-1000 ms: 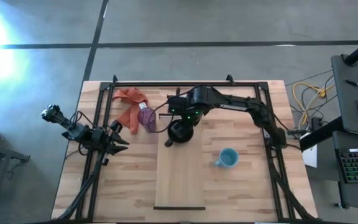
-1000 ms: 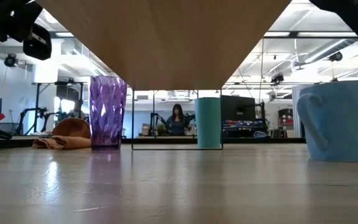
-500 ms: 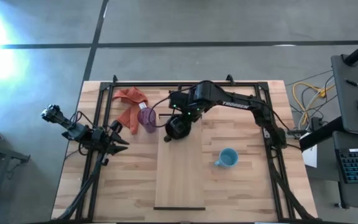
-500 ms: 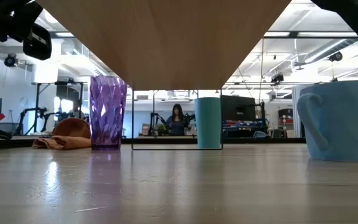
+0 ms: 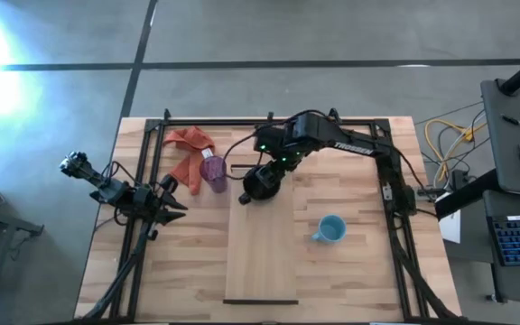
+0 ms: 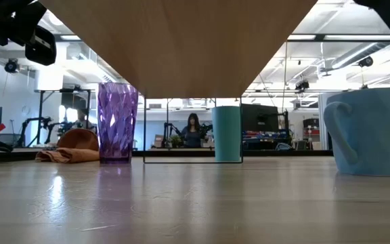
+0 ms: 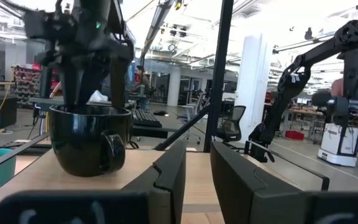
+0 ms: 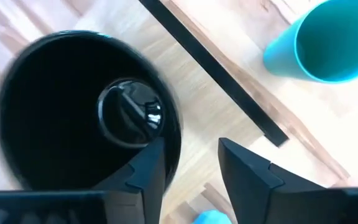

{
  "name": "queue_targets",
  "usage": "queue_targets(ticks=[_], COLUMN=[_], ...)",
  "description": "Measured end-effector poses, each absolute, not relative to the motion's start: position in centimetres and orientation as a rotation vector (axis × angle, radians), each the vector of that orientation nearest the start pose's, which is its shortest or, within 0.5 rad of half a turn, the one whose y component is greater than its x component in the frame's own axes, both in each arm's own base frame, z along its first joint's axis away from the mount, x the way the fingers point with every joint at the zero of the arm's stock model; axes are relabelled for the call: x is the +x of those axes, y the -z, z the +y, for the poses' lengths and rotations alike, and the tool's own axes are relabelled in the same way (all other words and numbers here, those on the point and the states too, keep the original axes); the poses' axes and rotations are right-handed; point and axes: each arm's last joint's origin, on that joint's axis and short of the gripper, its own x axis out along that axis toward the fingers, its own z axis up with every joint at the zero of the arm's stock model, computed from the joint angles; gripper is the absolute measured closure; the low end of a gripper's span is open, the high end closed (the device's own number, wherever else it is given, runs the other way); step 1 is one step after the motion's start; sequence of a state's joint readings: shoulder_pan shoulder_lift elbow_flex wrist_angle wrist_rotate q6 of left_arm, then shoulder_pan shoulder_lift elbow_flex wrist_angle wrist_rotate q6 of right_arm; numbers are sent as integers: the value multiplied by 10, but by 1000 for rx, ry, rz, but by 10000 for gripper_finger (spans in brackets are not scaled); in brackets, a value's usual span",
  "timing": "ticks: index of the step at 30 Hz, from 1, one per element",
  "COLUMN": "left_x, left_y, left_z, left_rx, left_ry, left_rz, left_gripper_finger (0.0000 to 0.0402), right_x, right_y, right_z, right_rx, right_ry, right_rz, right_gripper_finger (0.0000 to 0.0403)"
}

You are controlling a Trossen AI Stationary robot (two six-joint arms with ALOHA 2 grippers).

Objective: Stack small to large cups/mugs on shelf
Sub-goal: Put the black cup on the shelf

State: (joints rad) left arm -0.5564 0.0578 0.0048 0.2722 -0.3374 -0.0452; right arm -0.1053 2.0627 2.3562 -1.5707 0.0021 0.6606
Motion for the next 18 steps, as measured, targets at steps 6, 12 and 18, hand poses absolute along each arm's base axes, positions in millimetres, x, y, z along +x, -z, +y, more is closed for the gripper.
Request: queue_targets(ticks=[6, 12, 18], left_x=[88, 87, 77], left_y=[-186, -193, -221], left_z=[-43, -40, -34], left_rx=[-140, -103, -375], left_ry=[223, 147, 169], left_rz=[-193, -264, -542], left_gripper_finger=[340, 340, 340], right_x=[369, 345, 332], right_y=[-397, -424, -436], right_z=[-39, -38, -38], right_rx=[593, 522, 520], right_ry=[475, 523, 573], right_rz=[1130, 1032, 976], right_gripper_finger=[252, 258, 264])
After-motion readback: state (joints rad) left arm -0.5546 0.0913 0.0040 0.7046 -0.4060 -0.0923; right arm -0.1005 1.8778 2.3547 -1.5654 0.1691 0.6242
